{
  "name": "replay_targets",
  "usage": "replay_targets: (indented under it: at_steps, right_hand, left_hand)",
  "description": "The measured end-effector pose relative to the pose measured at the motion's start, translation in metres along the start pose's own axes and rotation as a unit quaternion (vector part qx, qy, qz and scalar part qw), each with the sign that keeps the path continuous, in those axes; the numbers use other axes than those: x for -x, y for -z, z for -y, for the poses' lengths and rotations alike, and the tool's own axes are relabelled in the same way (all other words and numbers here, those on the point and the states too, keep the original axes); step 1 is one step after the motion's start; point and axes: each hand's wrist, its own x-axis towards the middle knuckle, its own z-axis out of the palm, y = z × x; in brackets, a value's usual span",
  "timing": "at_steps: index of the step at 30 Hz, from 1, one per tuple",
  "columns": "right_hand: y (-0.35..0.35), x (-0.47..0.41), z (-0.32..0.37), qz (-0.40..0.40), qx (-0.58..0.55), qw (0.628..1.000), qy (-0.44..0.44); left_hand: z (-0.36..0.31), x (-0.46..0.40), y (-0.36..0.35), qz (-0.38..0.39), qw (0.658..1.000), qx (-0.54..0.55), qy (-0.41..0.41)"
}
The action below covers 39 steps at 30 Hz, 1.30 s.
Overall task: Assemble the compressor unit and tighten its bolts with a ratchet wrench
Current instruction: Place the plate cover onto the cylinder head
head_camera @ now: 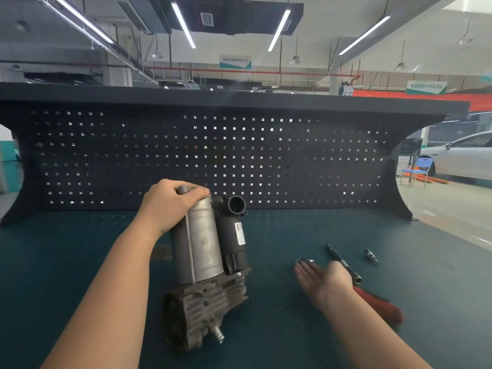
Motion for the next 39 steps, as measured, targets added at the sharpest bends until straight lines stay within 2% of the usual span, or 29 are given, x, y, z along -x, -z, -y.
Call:
replay_targets:
  at_steps: [2, 5, 7, 10, 14, 18, 20, 22, 24, 27, 30, 33, 39]
  right_hand:
    - [-0.010, 0.001, -0.012, 0.051, 0.128, 0.988, 0.075]
    - [-0.020, 0.013, -0.031, 0.182, 0.334, 0.910, 0.166]
    - [-0.020, 0.019, -0.039, 0.252, 0.381, 0.873, 0.168]
    - [-0.017, 0.019, -0.044, 0.317, 0.378, 0.855, 0.161]
    - [-0.017, 0.021, -0.040, 0.336, 0.368, 0.856, 0.138]
    - [-0.018, 0.023, -0.042, 0.324, 0.334, 0.878, 0.115]
    - [-0.018, 0.023, -0.044, 0.308, 0.318, 0.889, 0.112]
    - [-0.019, 0.024, -0.047, 0.292, 0.308, 0.899, 0.111]
    - [-0.018, 0.022, -0.049, 0.278, 0.299, 0.905, 0.116]
    - [-0.017, 0.019, -0.051, 0.267, 0.284, 0.912, 0.129]
    - [-0.016, 0.018, -0.050, 0.263, 0.281, 0.912, 0.141]
    - [-0.015, 0.021, -0.050, 0.269, 0.278, 0.909, 0.152]
    - [-0.011, 0.021, -0.050, 0.277, 0.280, 0.904, 0.166]
  left_hand:
    - [-0.003, 0.001, -0.003, 0.009, 1.000, 0.008, -0.018]
    - [-0.011, 0.004, -0.009, 0.044, 0.997, 0.034, -0.062]
    - [-0.016, 0.006, -0.013, 0.077, 0.992, 0.057, -0.086]
    - [-0.020, 0.009, -0.021, 0.113, 0.984, 0.100, -0.094]
    - [-0.022, 0.010, -0.024, 0.126, 0.981, 0.117, -0.093]
    - [-0.024, 0.010, -0.024, 0.137, 0.983, 0.101, -0.070]
    - [-0.025, 0.008, -0.026, 0.129, 0.988, 0.078, -0.017]
    - [-0.020, 0.009, -0.028, 0.136, 0.984, 0.080, 0.086]
    - [-0.011, 0.019, -0.032, 0.179, 0.963, 0.092, 0.180]
    - [0.004, 0.046, -0.028, 0.246, 0.933, 0.087, 0.247]
    - [0.024, 0.082, -0.013, 0.315, 0.906, 0.076, 0.273]
    - [0.038, 0.113, -0.005, 0.368, 0.892, 0.111, 0.239]
    - [0.039, 0.137, -0.025, 0.212, 0.929, 0.200, 0.229]
